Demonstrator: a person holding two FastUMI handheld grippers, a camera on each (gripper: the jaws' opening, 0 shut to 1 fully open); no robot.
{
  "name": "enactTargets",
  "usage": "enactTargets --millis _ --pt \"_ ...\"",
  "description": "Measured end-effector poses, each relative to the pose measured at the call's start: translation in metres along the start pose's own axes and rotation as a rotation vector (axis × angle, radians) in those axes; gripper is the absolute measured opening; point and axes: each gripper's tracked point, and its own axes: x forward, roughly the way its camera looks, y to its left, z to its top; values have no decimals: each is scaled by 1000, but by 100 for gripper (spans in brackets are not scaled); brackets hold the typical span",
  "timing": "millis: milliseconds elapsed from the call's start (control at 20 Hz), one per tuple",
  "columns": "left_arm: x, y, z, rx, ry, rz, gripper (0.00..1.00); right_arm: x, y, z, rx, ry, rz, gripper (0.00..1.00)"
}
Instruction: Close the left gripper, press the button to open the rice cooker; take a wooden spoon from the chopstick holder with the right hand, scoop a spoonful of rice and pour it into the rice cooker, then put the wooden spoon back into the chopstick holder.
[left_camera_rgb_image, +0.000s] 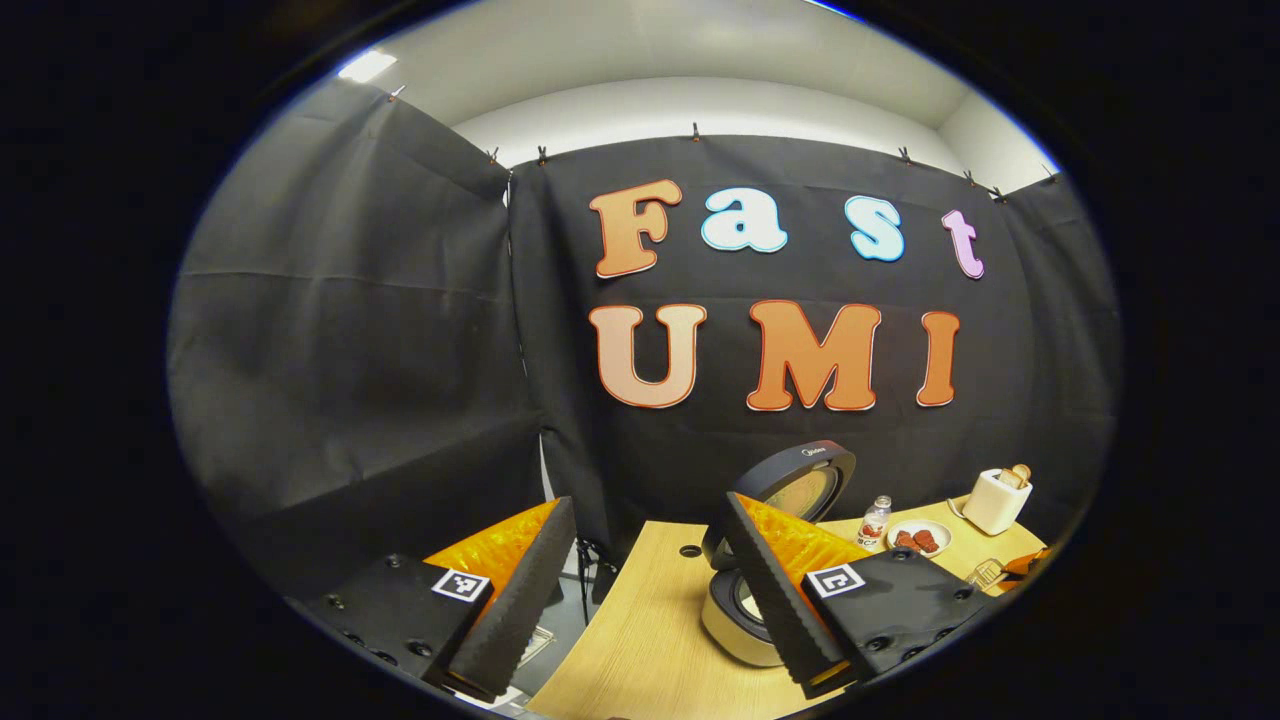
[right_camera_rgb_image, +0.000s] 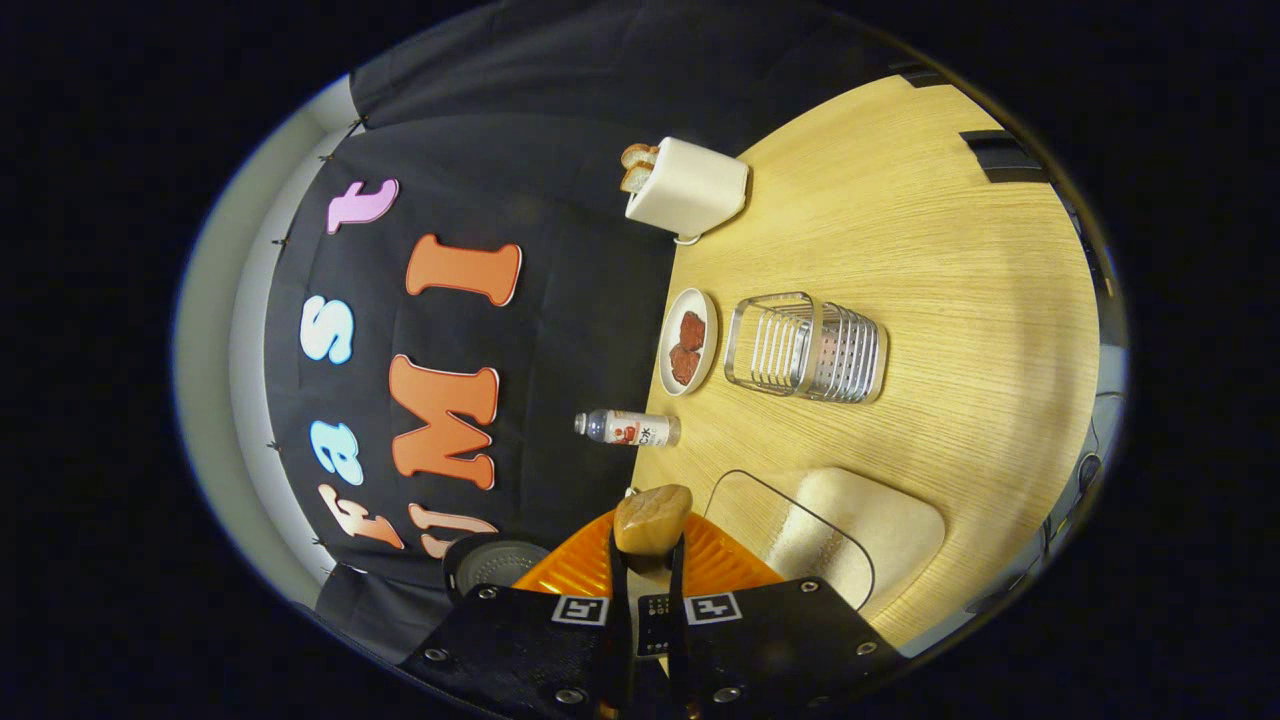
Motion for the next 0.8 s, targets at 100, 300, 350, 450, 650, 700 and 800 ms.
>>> enactTargets --millis 100,300,350,450,650,700,800 --pt "0 0 2 -3 -2 -4 94 -5 6 4 9 -5 -10 13" --pt "-2 -1 -3 -10 6 -23 99 -13 27 7 42 -4 -8 13" --pt "-1 -1 -5 -7 10 -28 99 -13 32 8 46 -4 -8 13" --pt "-1 0 -6 -6 12 -33 99 -16 41 6 57 1 -18 13" --pt "-1 -6 -14 -8 19 -55 99 -20 70 -6 47 24 -12 13" --pt "-1 -5 -14 -13 19 -56 99 -18 78 -9 40 30 -5 13" --pt "-2 -7 -13 -31 18 -66 99 -15 96 -11 33 33 16 13"
